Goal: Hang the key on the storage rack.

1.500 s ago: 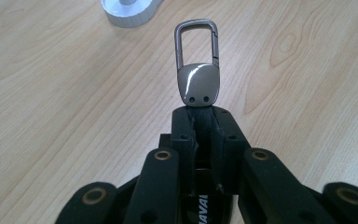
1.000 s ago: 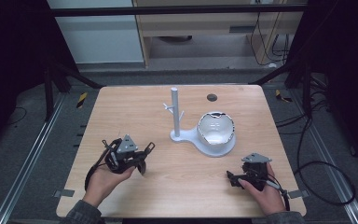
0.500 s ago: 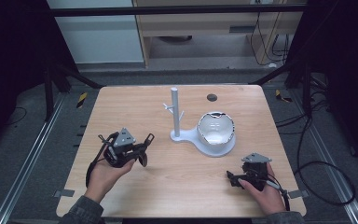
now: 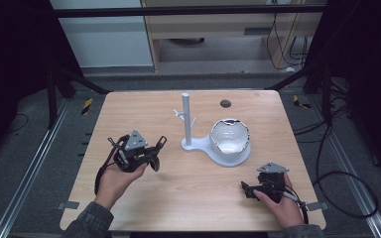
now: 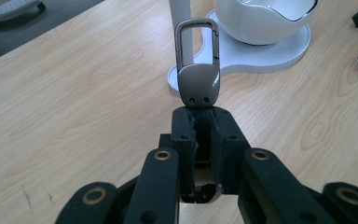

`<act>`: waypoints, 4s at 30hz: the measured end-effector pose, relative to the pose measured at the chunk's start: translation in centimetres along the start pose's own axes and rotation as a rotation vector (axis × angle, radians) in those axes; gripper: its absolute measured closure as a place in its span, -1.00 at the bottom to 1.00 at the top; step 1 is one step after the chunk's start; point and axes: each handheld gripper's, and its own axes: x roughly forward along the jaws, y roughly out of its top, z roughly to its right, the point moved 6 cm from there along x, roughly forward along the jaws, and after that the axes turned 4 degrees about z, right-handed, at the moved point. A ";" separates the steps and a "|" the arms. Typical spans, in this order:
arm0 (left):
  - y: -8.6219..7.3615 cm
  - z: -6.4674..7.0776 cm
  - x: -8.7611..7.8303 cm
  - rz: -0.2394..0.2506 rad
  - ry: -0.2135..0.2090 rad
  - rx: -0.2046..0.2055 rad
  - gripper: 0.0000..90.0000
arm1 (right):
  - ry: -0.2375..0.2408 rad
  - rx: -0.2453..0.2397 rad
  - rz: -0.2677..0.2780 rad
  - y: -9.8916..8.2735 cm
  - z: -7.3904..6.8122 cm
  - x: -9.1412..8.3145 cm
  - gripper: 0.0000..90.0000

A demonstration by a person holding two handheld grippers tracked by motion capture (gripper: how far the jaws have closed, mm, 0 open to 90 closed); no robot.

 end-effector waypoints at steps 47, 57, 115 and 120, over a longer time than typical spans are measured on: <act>5.5 -0.2 0.6 0.076 0.061 0.024 0.79 | 0.004 -0.002 0.000 0.0 0.0 0.0 -0.99; 7.0 0.0 0.9 0.090 0.061 0.030 0.79 | 0.004 -0.002 0.000 0.0 0.0 0.0 -0.99; 6.5 -0.6 6.1 0.081 0.093 -0.038 0.78 | 0.006 -0.005 -0.001 0.0 0.0 0.0 -0.99; 6.4 -0.5 6.4 0.099 0.096 -0.050 0.78 | 0.006 -0.004 -0.001 0.0 0.0 0.0 -0.99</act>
